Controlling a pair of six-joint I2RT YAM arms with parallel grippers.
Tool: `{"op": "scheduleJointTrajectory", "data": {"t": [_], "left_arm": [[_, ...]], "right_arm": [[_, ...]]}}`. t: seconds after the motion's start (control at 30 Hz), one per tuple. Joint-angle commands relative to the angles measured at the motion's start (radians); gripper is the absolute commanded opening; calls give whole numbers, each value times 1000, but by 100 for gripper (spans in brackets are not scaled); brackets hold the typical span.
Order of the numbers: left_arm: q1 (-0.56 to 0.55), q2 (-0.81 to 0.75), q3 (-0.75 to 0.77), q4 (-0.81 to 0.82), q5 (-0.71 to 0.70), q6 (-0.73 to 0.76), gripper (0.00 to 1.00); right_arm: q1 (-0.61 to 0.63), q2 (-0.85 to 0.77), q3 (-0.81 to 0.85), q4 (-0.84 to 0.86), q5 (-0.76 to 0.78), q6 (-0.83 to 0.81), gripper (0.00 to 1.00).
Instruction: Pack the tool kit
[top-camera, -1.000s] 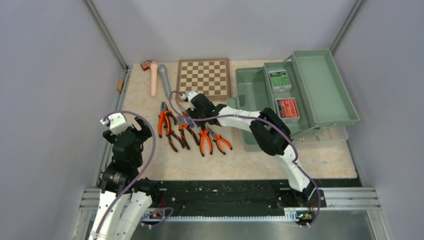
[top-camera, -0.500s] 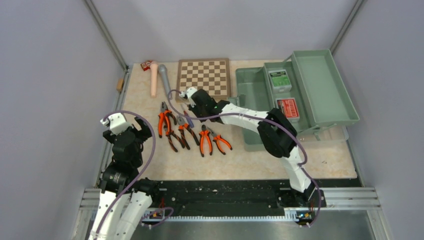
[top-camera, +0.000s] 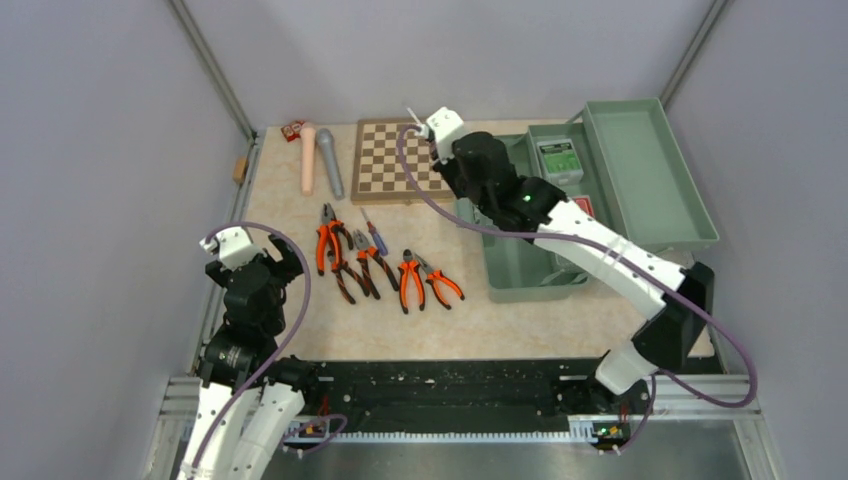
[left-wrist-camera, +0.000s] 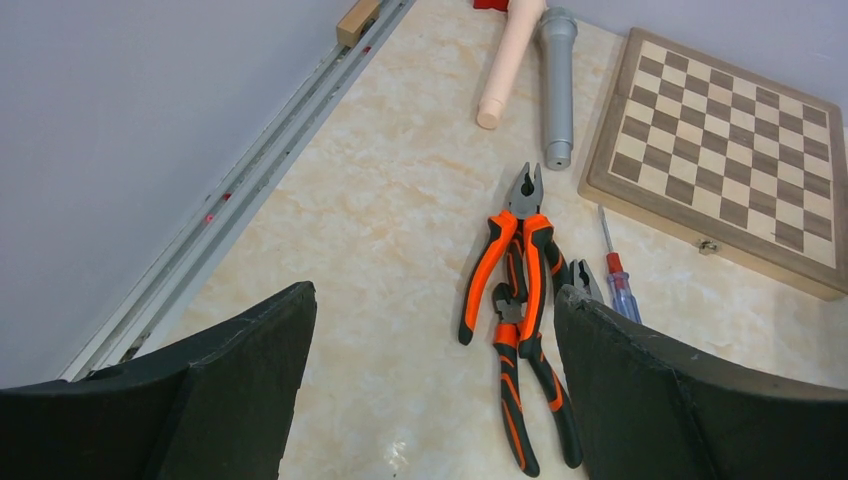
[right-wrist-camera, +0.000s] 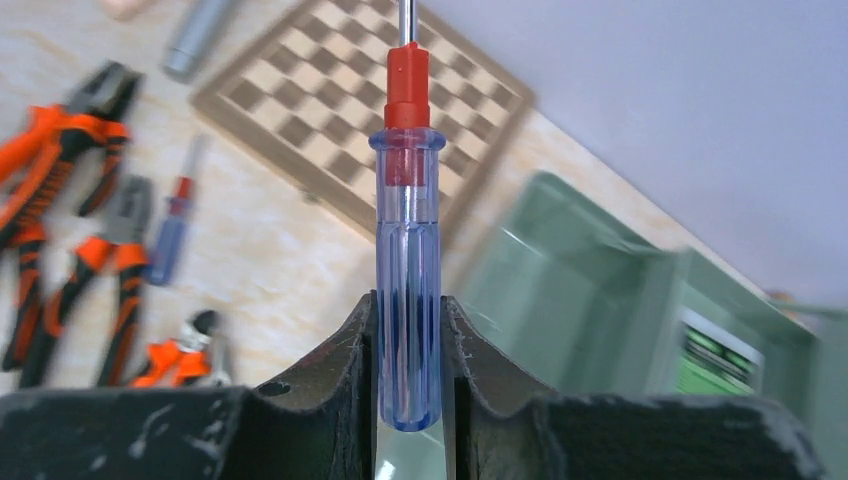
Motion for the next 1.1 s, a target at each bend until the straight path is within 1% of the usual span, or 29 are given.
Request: {"op": "scheduleJointTrajectory", "data": {"t": [0.0, 0.23, 0.4, 0.53, 0.6, 0.8, 1.0, 1.07], "left_arm": [[5, -17, -10, 39, 3, 4, 93], [5, -19, -11, 40, 5, 3, 93], [5, -13, -11, 40, 11, 4, 93], [5, -13, -11, 40, 10, 2, 93], [5, -12, -10, 41, 12, 2, 93], [5, -19, -10, 38, 20, 0, 93], [5, -29, -12, 36, 16, 0, 93], [5, -29, -12, 38, 19, 0, 93]], "right_arm": [[-93, -134, -45, -96, 171, -68, 0], [-257, -303, -102, -153, 249, -95, 0], [-436, -390, -146, -166, 180, -74, 0], [-551, -442, -221, -128, 127, -21, 0], [-623, -440, -244, -124, 105, 24, 0], [-776, -387, -300, -116, 60, 144, 0], [-858, -341, -338, -103, -2, 227, 0], [-865, -337, -353, -92, -20, 237, 0]]}}
